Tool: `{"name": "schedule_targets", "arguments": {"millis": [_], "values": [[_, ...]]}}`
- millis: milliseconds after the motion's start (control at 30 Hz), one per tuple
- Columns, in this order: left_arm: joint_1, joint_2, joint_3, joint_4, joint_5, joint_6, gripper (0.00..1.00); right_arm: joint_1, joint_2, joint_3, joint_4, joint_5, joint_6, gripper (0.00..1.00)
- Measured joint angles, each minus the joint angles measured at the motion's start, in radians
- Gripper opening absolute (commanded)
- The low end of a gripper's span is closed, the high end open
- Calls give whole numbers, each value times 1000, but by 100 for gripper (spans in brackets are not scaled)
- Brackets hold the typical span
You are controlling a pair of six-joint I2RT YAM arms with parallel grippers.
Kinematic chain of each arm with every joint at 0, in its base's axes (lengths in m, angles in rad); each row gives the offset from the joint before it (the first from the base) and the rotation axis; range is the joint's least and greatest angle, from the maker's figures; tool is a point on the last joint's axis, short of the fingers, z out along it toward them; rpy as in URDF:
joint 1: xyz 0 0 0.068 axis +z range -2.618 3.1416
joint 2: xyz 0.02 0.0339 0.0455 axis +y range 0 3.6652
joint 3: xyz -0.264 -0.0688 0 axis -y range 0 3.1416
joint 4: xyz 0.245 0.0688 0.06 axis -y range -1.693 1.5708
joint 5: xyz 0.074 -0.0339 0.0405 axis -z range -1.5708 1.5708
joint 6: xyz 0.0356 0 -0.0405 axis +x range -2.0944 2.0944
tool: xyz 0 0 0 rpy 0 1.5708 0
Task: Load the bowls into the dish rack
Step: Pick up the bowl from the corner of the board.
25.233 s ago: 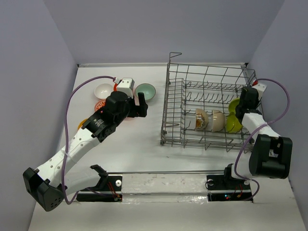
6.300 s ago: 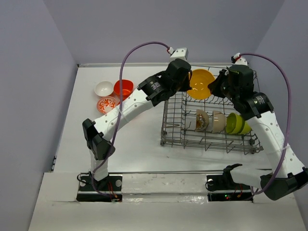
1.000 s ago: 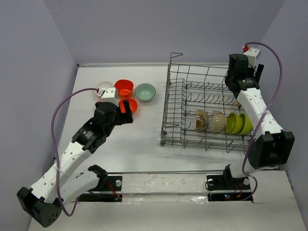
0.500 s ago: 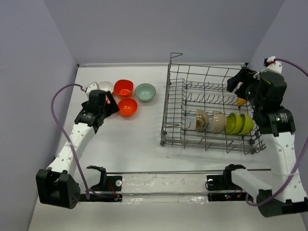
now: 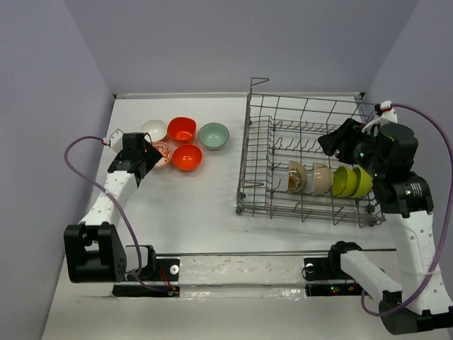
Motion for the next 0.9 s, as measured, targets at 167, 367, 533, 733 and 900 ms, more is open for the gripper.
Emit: {"name": "schedule_targets", "arguments": {"millis": [167, 367, 533, 733, 900], "values": [[31, 130, 11, 21, 6, -35, 86, 20, -27, 0, 0, -25, 3, 66], [76, 258, 64, 36, 6, -45, 77, 45, -35, 0, 0, -30, 2, 66], [105, 329, 116, 44, 14, -45, 67, 55, -37, 0, -1, -30, 2, 66], [120, 409, 157, 66, 21, -39, 49, 57, -37, 0, -1, -30, 2, 66], [127, 444, 158, 79, 36, -38, 41, 64, -36, 0, -2, -30, 2, 66]]}}
